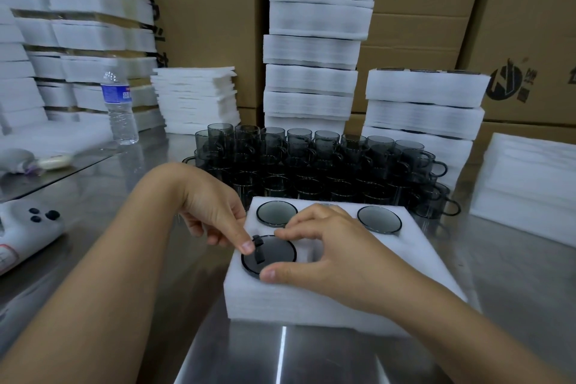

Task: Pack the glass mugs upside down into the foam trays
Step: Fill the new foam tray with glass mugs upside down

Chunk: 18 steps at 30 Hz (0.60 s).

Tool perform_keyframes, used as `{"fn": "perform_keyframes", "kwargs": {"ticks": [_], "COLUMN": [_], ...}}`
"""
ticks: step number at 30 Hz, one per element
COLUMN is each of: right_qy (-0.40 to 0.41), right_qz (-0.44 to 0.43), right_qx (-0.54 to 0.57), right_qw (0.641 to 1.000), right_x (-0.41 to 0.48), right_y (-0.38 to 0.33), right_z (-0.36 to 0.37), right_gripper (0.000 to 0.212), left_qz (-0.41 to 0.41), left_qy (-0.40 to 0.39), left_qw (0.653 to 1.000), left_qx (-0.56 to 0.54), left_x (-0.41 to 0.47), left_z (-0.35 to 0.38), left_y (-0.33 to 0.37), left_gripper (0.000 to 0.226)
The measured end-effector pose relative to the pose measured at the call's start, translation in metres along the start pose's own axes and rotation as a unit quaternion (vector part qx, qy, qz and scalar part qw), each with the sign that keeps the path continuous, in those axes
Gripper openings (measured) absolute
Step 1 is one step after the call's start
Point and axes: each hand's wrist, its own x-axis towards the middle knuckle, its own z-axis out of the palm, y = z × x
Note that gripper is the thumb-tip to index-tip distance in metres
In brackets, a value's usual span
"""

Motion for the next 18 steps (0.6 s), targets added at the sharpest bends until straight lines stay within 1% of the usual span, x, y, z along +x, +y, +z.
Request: {"fn": "perform_keyframes", "kwargs": {"ticks": [5, 8, 11, 12, 14, 16, 18], "right_qy": [-0.001, -0.013, -0.032, -0.038, -0.048, -0.056, -0.058], "right_qz": [-0.002, -0.013, -0.030, -0.034, -0.046, -0.060, -0.072], "right_qx": [-0.026, -0.031, -0.019, -0.017, -0.016, -0.020, -0.026], "right_qw": [1.000, 0.999, 0.999, 0.999, 0.998, 0.996, 0.995], "right_x": [0.002, 0.001, 0.001, 0.001, 0.002, 0.003, 0.003], "right_y": [0.001, 0.005, 0.012, 0.014, 0.018, 0.022, 0.025], "right_z": [-0.001, -0.003, -0.006, -0.007, -0.010, -0.012, -0.013], "right_gripper": [0.065, 0.065, 0.061, 0.061, 0.060, 0.059, 0.056], "left_qz": [0.005, 0.017, 0.061, 0.080, 0.102, 0.099, 0.087], "left_qy": [-0.001, 0.003, 0.051, 0.087, 0.199, 0.333, 0.440], "left_qw": [1.000, 1.000, 0.995, 0.989, 0.963, 0.919, 0.876], "left_qx": [-0.004, -0.014, -0.055, -0.085, -0.153, -0.189, -0.181], "left_x": [0.001, 0.002, 0.000, 0.000, 0.001, 0.009, 0.020], "left_z": [-0.002, -0.001, 0.000, -0.001, -0.005, -0.009, -0.010], "left_y": [0.000, -0.003, -0.009, -0.011, -0.014, -0.015, -0.015], "left_gripper": [0.042, 0.045, 0.043, 0.043, 0.043, 0.042, 0.032]}}
